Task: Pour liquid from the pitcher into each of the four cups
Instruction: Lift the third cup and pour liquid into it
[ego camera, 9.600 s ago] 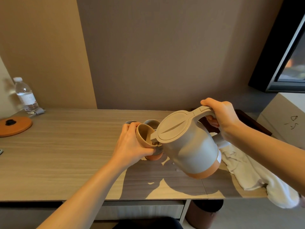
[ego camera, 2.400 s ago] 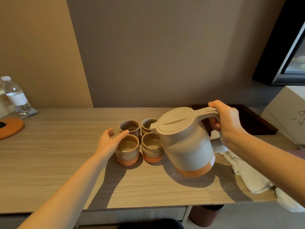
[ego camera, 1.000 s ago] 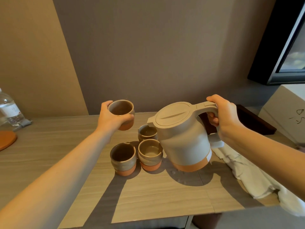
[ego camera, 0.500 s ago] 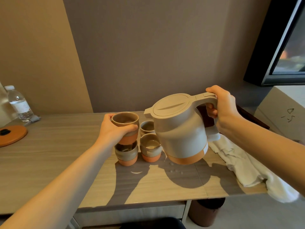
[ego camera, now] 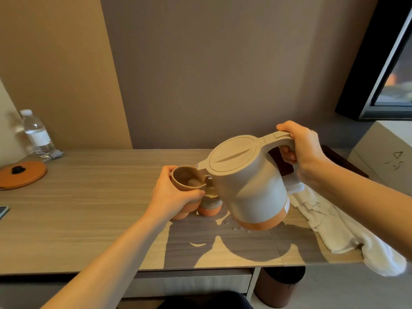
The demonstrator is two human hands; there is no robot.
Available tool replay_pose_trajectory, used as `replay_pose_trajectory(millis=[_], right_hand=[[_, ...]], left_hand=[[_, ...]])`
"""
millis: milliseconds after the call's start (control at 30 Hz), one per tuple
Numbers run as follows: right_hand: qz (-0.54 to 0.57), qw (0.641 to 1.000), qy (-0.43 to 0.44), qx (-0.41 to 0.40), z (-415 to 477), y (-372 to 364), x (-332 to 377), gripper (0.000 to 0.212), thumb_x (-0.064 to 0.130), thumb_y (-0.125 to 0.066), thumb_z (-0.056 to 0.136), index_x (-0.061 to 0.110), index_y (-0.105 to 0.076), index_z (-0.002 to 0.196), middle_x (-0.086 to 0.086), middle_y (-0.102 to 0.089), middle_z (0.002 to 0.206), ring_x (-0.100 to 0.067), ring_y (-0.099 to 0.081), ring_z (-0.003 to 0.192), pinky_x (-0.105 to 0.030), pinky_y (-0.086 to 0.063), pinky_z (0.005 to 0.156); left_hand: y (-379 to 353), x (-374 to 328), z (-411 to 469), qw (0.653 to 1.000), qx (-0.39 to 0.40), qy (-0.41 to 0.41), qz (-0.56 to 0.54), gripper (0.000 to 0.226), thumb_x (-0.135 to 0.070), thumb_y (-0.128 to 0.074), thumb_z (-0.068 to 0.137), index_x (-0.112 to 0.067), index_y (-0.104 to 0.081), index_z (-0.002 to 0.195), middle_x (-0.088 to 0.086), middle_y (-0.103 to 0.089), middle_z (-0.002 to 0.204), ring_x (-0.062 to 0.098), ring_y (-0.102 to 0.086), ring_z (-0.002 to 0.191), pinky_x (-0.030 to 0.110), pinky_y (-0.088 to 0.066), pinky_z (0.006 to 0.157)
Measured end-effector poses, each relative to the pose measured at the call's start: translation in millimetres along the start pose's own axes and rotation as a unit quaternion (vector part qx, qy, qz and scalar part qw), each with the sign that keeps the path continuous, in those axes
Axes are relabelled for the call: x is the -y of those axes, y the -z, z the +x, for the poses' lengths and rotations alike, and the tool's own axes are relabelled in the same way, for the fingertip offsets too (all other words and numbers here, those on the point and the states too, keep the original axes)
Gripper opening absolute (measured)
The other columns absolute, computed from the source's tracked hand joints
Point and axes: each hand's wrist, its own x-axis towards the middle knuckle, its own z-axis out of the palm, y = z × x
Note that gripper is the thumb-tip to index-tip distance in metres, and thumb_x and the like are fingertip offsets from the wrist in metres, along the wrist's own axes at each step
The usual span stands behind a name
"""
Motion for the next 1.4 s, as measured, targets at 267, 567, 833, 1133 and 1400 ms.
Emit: replay_pose_trajectory(millis=[267, 567, 833, 1133, 1400], right_hand=[[-0.010, 1.000, -0.005, 0.005, -2, 2, -6, 0.031, 0.031, -0.062, 0.082, 0.014, -0.054, 0.056, 0.006, -0.050, 0.043, -0.006, -0.043, 0.039, -0.023, -0.033, 0.049], [-0.024, 1.000, -0.015, -0.002, -3, 6, -7, 0.031, 0.032, -0.061, 0.083, 0.013, -0.055, 0.059, 0.006, -0.049, 0.042, -0.008, -0.043, 0.044, -0.023, -0.035, 0.052], [-0.041, 0.999, -0.007, 0.007, -3, 3, -4, 0.031, 0.032, -0.060, 0.085, 0.014, -0.057, 0.061, 0.007, -0.050, 0.040, -0.005, -0.045, 0.037, -0.021, -0.035, 0.049], [-0.078, 0.997, 0.008, 0.010, -4, -4, 1, 0.030, 0.033, -0.061, 0.085, 0.013, -0.059, 0.063, 0.008, -0.051, 0.039, -0.008, -0.047, 0.049, -0.019, -0.037, 0.049], [-0.114, 0.993, 0.034, 0.027, -2, -7, 4, 0.032, 0.031, -0.060, 0.087, 0.010, -0.058, 0.062, 0.010, -0.048, 0.037, -0.008, -0.046, 0.049, -0.018, -0.037, 0.049]], left_hand=[[0, -7, 1, 1.000, 0.017, -0.024, 0.011, 0.073, -0.024, -0.095, 0.054, -0.034, -0.048, 0.109, -0.016, -0.062, 0.102, 0.001, -0.056, 0.094, 0.024, -0.045, 0.070], [-3, -6, 3, 0.999, 0.018, -0.037, 0.015, 0.077, -0.023, -0.095, 0.052, -0.033, -0.048, 0.112, -0.015, -0.061, 0.104, 0.004, -0.055, 0.099, 0.026, -0.047, 0.073], [-4, -2, 3, 0.998, 0.006, -0.044, 0.032, 0.083, -0.024, -0.096, 0.050, -0.031, -0.048, 0.118, -0.012, -0.060, 0.110, 0.012, -0.056, 0.106, 0.034, -0.051, 0.085], [-5, 2, 1, 0.997, 0.010, -0.055, 0.053, 0.085, -0.026, -0.096, 0.050, -0.029, -0.050, 0.121, -0.010, -0.061, 0.113, 0.012, -0.055, 0.106, 0.027, -0.049, 0.078], [-6, 7, 2, 0.993, 0.019, -0.078, 0.088, 0.081, -0.029, -0.095, 0.051, -0.029, -0.053, 0.120, -0.007, -0.060, 0.117, 0.015, -0.055, 0.109, 0.032, -0.051, 0.084]])
